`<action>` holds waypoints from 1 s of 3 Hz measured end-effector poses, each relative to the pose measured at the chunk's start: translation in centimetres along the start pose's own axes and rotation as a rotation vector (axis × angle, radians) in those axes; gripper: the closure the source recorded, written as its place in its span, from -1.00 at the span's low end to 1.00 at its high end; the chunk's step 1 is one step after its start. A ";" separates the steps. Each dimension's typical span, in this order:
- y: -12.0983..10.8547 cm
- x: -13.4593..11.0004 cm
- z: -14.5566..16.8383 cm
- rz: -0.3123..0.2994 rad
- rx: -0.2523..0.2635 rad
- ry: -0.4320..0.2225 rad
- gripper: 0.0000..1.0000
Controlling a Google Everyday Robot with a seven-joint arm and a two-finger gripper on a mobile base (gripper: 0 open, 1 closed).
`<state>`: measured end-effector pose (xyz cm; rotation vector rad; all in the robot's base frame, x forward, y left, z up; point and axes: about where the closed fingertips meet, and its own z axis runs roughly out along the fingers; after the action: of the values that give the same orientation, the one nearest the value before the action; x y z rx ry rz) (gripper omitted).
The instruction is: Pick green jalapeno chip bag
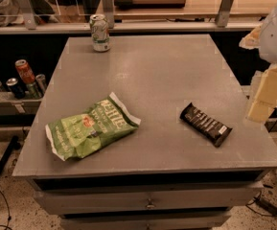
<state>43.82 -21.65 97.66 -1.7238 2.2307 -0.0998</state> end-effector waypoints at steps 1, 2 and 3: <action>0.0 0.0 0.0 0.000 0.000 0.000 -1.00; -0.3 -2.6 1.4 -0.074 -0.045 -0.052 -1.00; 0.0 -7.2 4.2 -0.198 -0.129 -0.134 -1.00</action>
Offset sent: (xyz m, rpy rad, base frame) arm 0.0291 0.0654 -0.0226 0.0981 0.0720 0.2495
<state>46.68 -14.24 95.15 -1.9546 2.0067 0.1147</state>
